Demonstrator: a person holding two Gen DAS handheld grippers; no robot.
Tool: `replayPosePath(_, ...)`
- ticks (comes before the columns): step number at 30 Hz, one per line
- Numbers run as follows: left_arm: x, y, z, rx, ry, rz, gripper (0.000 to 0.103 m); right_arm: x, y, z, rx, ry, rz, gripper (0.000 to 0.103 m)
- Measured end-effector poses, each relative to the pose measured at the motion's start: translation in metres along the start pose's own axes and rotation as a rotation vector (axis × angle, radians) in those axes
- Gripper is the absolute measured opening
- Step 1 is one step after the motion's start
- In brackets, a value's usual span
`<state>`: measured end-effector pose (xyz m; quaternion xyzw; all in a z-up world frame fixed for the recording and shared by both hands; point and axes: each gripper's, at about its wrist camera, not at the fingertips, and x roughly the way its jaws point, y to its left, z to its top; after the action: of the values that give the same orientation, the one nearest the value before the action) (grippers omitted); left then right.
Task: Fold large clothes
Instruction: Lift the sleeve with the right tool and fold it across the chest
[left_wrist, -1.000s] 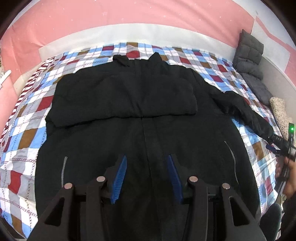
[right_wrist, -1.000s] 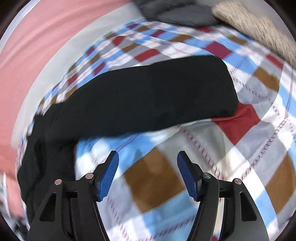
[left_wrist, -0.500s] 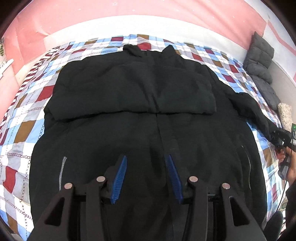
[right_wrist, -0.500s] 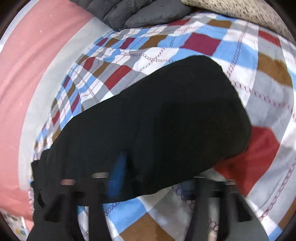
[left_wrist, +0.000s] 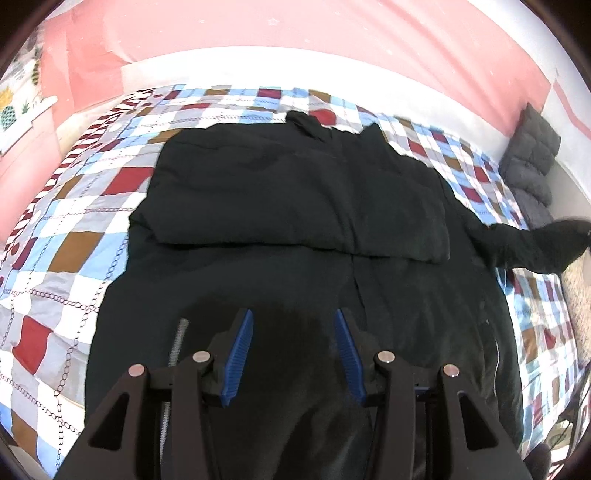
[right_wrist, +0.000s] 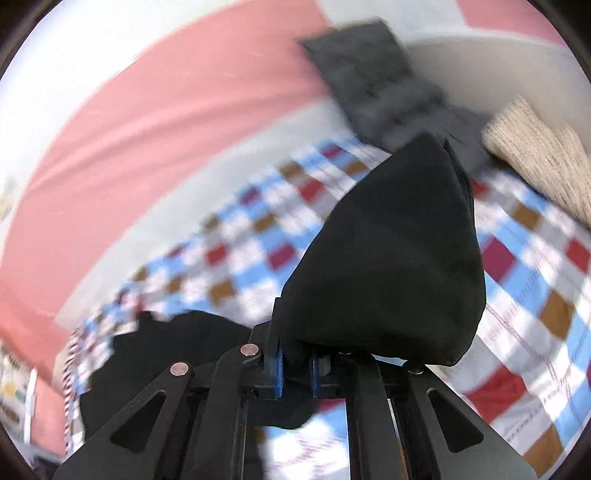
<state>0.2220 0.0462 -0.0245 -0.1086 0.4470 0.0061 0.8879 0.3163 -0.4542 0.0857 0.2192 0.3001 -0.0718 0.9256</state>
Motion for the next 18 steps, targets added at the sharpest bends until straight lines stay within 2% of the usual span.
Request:
replayPosePath(4, -0.006, 0.019, 0.002, -0.035, -0.015, 0.003, 0.048, -0.01, 0.078, 0.011, -0.124, -0.02, 0.118, 0.009)
replayPosePath(9, -0.012, 0.045, 0.0, -0.071, -0.033, 0.026, 0.048, 0.002, 0.167, 0.0, -0.255, 0.014, 0.226, 0.009)
replayPosePath(13, -0.015, 0.07, 0.0, -0.106, -0.045, 0.042, 0.048, 0.03, 0.236, -0.033, -0.357, 0.085, 0.292, 0.009)
replayPosePath(18, -0.013, 0.1, -0.002, -0.155, -0.05, 0.059, 0.048, 0.059, 0.286, -0.09, -0.445, 0.194, 0.341, 0.009)
